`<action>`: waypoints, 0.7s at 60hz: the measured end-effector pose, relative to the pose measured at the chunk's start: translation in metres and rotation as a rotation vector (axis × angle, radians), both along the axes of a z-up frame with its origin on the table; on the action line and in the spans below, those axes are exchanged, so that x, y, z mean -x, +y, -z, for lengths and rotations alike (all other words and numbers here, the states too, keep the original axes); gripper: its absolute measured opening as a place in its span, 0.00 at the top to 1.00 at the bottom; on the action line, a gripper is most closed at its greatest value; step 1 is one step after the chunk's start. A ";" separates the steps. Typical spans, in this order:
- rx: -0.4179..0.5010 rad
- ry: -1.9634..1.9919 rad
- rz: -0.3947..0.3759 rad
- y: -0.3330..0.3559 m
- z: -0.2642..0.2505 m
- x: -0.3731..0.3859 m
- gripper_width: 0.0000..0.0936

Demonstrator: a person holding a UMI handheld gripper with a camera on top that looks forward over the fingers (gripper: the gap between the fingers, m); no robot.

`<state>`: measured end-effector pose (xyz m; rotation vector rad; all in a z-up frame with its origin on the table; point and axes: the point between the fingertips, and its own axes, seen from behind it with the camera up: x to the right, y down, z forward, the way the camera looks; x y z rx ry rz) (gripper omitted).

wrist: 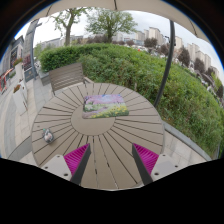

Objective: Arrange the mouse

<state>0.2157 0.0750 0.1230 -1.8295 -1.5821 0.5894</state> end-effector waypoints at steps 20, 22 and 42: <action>0.011 0.006 -0.090 -0.102 0.011 -0.011 0.09; 0.013 0.006 -0.100 -0.112 0.011 -0.012 0.09; 0.051 0.002 -0.212 -0.218 0.029 -0.012 0.09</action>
